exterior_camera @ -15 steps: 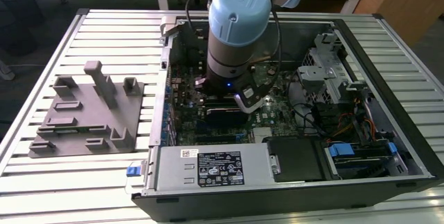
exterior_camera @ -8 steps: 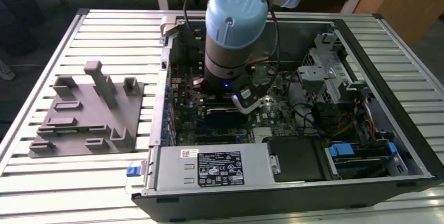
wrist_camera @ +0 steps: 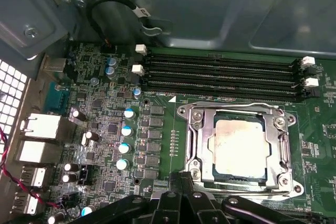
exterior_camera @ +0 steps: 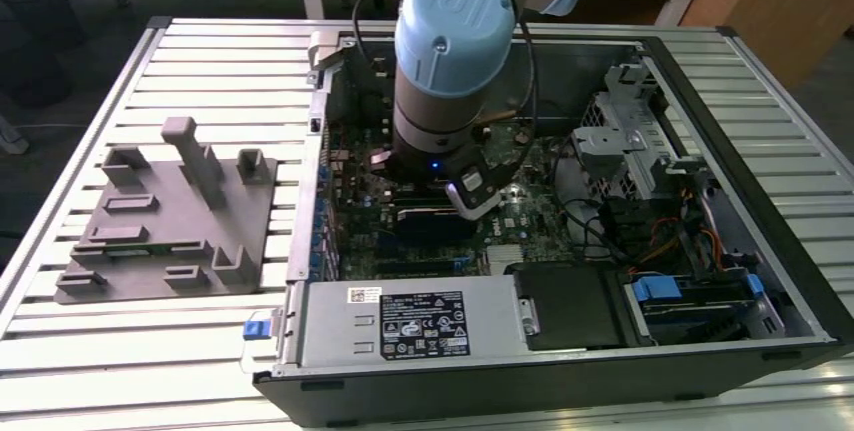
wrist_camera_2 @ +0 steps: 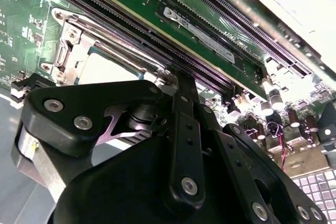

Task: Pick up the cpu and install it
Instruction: 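Install the second cpu locking lever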

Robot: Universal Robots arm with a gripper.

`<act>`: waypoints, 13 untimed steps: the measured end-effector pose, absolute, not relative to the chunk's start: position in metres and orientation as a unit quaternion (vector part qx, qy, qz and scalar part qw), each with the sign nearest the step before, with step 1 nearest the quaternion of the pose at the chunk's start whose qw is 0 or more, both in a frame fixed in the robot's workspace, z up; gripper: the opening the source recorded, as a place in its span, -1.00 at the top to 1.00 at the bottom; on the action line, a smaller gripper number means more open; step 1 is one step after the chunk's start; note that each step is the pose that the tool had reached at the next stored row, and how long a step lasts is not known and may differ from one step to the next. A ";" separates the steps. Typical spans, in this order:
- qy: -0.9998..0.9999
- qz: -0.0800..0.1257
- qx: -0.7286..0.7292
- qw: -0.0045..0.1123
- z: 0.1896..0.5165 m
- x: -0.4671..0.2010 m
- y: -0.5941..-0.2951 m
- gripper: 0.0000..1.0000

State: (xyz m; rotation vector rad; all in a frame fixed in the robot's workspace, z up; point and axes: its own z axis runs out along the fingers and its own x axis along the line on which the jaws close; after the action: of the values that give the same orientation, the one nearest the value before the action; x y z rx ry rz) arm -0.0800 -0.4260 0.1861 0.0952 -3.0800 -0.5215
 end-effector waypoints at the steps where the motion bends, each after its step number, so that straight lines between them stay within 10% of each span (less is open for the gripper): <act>1: -0.986 -0.167 0.030 0.008 0.187 -0.080 -0.426 0.79; 13: -0.985 -0.167 0.030 0.008 0.203 -0.080 -0.426 0.79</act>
State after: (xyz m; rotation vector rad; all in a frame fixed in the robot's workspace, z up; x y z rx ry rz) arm -0.0802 -0.4260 0.2029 0.0950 -3.0800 -0.5218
